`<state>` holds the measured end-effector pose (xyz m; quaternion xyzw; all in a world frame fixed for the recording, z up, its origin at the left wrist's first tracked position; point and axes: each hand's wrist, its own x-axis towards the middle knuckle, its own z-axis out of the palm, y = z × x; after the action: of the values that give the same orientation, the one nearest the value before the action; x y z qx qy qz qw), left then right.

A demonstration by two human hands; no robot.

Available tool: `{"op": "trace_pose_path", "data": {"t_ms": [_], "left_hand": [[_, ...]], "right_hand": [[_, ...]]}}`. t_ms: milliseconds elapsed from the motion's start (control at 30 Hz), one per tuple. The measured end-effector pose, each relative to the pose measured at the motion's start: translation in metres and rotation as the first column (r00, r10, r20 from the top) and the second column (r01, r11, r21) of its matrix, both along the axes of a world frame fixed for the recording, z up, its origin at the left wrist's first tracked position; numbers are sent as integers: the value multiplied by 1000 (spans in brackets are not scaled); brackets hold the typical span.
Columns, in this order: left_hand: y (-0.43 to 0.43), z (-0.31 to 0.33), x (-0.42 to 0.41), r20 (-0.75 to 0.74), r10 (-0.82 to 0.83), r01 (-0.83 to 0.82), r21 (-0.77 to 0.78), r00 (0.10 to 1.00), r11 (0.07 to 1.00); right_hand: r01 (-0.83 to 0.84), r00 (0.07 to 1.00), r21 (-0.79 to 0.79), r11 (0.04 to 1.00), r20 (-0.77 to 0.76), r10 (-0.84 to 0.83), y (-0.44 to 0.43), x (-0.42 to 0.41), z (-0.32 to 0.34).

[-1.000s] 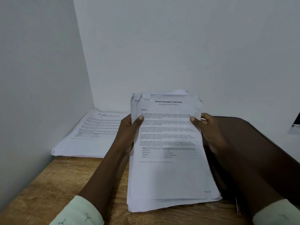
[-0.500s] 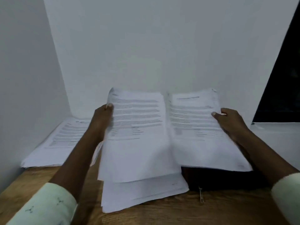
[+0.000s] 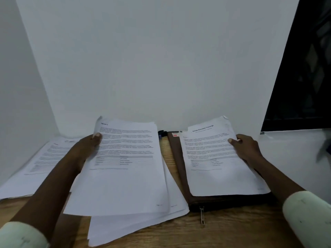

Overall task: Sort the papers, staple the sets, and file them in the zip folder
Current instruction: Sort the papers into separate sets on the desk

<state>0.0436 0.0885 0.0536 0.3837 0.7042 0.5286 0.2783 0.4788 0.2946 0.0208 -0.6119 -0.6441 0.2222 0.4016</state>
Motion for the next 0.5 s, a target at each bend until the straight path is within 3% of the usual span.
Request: {"op": "trace_pose_path", "data": {"t_ms": [167, 267, 500], "left_hand": [[22, -5, 26, -158, -33, 24, -61, 987, 998], [22, -8, 23, -87, -120, 115, -60, 989, 992], [21, -11, 22, -7, -29, 28, -73, 1000, 997]], "right_hand": [[5, 997, -16, 1000, 80, -3, -1, 12, -5], [-6, 995, -18, 1000, 101, 8, 1, 14, -6], [10, 997, -3, 1000, 73, -10, 6, 11, -8]]}}
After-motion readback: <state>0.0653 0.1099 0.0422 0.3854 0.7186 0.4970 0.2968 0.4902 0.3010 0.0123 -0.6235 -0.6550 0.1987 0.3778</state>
